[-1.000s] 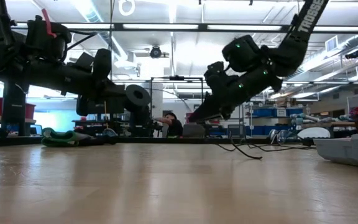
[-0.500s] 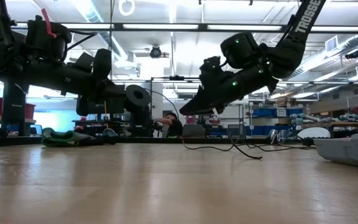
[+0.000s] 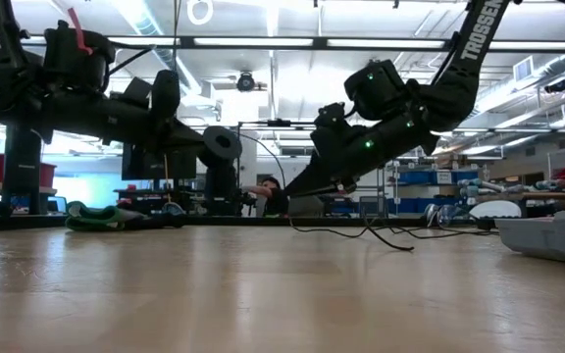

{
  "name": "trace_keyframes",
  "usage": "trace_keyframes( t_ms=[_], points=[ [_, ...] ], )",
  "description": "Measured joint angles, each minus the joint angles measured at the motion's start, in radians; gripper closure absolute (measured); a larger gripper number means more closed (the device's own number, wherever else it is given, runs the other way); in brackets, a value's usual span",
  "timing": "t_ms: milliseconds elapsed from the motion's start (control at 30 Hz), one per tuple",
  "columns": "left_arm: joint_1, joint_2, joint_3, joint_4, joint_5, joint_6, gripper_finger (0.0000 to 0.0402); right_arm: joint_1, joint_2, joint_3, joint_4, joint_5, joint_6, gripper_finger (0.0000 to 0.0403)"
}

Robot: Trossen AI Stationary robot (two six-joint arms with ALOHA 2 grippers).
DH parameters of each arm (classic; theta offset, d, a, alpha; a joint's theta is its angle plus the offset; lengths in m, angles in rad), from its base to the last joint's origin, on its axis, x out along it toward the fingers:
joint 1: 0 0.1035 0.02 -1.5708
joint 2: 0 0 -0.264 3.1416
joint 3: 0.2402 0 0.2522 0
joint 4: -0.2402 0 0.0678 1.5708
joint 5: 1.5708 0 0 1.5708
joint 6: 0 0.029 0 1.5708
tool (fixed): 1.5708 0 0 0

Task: Coil cords
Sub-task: Coil the black wire

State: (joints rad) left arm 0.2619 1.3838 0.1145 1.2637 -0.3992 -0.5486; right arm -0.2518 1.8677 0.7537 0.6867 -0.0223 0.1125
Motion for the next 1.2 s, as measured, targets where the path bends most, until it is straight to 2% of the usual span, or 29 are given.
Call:
trace_keyframes(
  t_ms=[167, 367, 733, 867, 1100, 1200],
  points=[
    [0.000, 0.000, 0.013, -0.002, 0.005, 0.021, 0.0401, -0.001, -0.002, 0.001, 0.022, 0.001, 0.003, 0.0297],
    [0.000, 0.000, 0.014, -0.002, 0.008, 0.021, 0.0401, -0.001, -0.002, 0.001, 0.031, 0.001, 0.002, 0.0319],
    [0.000, 0.000, 0.014, 0.005, 0.011, 0.014, 0.0401, -0.001, -0.002, 0.001, 0.076, 0.002, -0.001, 0.0393],
    [0.000, 0.000, 0.014, 0.014, 0.011, -0.003, 0.0401, -0.001, -0.002, 0.003, 0.062, 0.077, 0.030, 0.0400],
    [0.000, 0.000, 0.015, 0.029, 0.027, -0.014, 0.0401, 0.004, 0.011, 0.165, -0.240, 0.132, 0.113, 0.0402],
    [0.000, 0.000, 0.015, 0.041, 0.027, -0.032, 0.0401, 0.004, 0.071, 0.284, -0.375, 0.094, 0.124, 0.0402]
  ],
)
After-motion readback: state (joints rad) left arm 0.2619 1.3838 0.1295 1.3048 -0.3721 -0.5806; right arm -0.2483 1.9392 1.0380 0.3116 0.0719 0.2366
